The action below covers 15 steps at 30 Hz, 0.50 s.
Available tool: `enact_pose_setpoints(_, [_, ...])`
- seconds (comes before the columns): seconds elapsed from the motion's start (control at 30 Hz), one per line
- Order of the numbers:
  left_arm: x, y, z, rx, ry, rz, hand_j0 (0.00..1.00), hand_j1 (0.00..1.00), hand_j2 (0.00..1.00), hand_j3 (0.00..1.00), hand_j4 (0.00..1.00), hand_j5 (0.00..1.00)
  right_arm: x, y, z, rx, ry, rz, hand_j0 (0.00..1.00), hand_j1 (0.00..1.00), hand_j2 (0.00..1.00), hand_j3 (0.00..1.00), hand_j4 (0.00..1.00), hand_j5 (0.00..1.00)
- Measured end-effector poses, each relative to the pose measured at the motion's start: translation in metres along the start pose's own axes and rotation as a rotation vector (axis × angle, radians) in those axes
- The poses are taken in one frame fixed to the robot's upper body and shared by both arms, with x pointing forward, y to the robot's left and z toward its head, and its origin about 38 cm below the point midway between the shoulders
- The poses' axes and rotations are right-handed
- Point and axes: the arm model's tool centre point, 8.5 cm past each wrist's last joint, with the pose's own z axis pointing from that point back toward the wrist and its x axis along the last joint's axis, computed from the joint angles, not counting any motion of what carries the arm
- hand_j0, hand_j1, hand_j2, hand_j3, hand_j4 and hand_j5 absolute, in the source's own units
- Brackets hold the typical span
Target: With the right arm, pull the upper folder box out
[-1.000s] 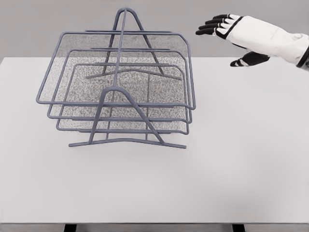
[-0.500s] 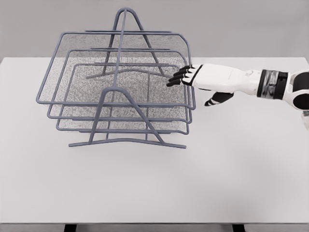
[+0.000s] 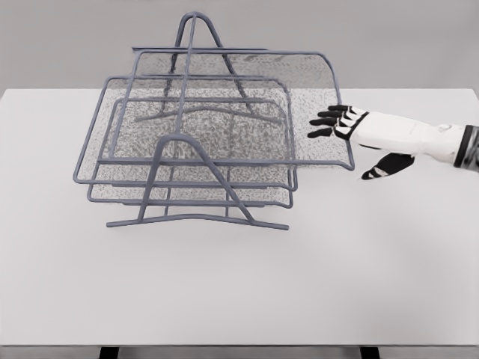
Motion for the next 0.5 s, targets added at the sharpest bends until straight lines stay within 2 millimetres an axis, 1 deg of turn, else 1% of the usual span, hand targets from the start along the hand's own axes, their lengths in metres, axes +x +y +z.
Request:
enact_pose_setpoints(0.07, [0.000,0.000,0.000,0.000,0.000,0.000,1.00,1.00,1.00,1.00,1.00,1.00,-0.003,0.003,0.012,-0.007,0.021,-0.015,1.00,1.00,1.00,1.00,1.00,1.00])
enact_pose_setpoints(0.3, [0.000,0.000,0.000,0.000,0.000,0.000,1.00,1.00,1.00,1.00,1.00,1.00,-0.015,-0.010,0.049,0.000,0.108,0.010,1.00,1.00,1.00,1.00,1.00,1.00])
enact_pose_setpoints(0.5, [0.000,0.000,0.000,0.000,0.000,0.000,1.00,1.00,1.00,1.00,1.00,1.00,-0.022,-0.020,0.076,0.031,0.177,0.054,1.00,1.00,1.00,1.00,1.00,1.00])
